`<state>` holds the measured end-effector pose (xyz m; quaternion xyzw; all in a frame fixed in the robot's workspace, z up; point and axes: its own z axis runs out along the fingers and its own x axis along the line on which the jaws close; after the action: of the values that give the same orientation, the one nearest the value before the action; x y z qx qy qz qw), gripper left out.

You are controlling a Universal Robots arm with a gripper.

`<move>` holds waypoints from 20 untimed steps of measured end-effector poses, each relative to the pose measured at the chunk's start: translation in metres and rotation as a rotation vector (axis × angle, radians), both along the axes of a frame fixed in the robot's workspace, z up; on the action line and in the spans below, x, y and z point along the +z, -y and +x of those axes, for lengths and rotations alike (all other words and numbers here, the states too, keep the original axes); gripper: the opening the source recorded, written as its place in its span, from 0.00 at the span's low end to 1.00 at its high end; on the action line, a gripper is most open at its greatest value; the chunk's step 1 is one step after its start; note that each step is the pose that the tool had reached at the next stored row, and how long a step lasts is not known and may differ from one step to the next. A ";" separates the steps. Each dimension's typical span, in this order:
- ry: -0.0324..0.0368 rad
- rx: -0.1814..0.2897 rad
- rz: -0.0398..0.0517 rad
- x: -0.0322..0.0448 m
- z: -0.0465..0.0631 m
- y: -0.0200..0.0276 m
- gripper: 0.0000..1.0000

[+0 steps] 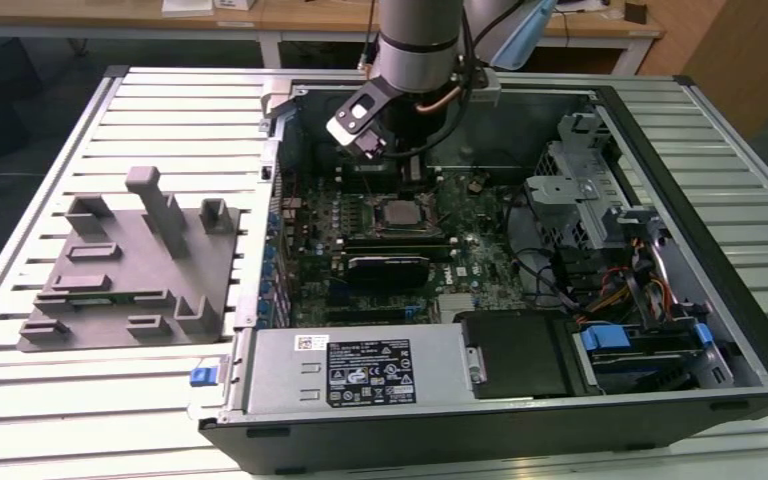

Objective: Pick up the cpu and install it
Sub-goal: 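Pick up the cpu and move it towards the insertion slot, then place the cpu into insertion slot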

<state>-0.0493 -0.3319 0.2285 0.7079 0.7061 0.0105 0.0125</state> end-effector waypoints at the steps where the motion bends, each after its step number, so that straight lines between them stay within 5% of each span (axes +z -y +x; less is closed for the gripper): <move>1: 0.0000 0.000 0.0000 0.0005 0.000 0.0000 0.11; 20: -0.0038 0.000 0.0000 0.0158 0.000 0.0000 0.11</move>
<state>-0.0493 -0.3319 0.2444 0.7079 0.7062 0.0092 0.0112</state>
